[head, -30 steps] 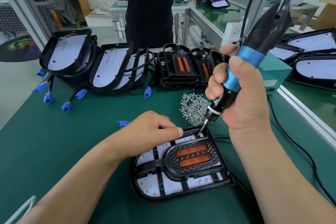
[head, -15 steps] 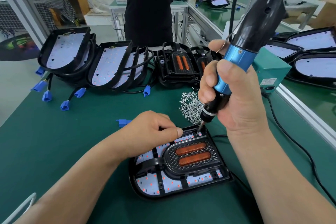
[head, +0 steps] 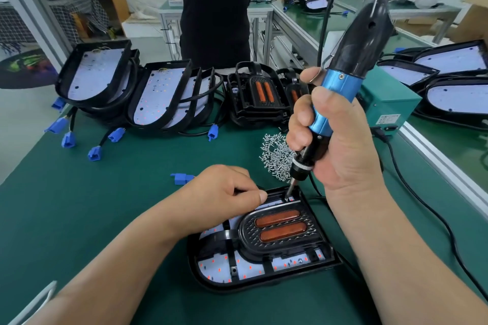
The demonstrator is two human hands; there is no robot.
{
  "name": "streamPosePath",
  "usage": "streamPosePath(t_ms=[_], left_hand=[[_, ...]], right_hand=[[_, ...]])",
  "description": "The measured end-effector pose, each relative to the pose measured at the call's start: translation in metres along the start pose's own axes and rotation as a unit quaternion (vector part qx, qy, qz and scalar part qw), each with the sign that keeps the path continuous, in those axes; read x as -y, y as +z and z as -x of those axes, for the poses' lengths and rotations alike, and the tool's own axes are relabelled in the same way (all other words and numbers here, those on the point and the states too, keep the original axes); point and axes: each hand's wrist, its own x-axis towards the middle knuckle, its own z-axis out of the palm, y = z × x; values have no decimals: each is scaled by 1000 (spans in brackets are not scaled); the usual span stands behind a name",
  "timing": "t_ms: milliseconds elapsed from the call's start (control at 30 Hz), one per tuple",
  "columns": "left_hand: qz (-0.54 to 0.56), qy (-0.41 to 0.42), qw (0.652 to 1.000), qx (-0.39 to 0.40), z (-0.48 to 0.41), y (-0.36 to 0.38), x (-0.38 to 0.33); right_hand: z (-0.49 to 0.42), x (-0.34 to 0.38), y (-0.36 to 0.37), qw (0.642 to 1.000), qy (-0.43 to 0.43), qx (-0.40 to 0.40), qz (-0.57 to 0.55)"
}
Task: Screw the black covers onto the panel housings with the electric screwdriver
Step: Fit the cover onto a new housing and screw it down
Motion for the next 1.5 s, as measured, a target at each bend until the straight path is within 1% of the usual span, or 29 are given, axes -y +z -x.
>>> streamPosePath(t_ms=[467,867,1167,1300,1400,1433,1500], left_hand=[[-25,7,1000,-6,-1,1,1],[-53,5,999,-2,-1,0,-1],[-80,5,997,12,-1,-2,-1],[-89,2,996,18,-1,-2,-4],[-88,-4,996,28,-2,-3,-4],[-85,-6,996,28,-2,-3,-5],[-79,-4,997,25,-1,-4,-7]], right_hand=[[2,1,2,999,-11,14,26],[2,0,4,999,5,17,35],[1,-3,4,997,24,52,44],[2,-4,2,995,19,84,51],[3,-4,-1,994,-2,107,27],[3,-4,-2,995,-10,103,10],[1,-2,-5,997,-31,68,-33]])
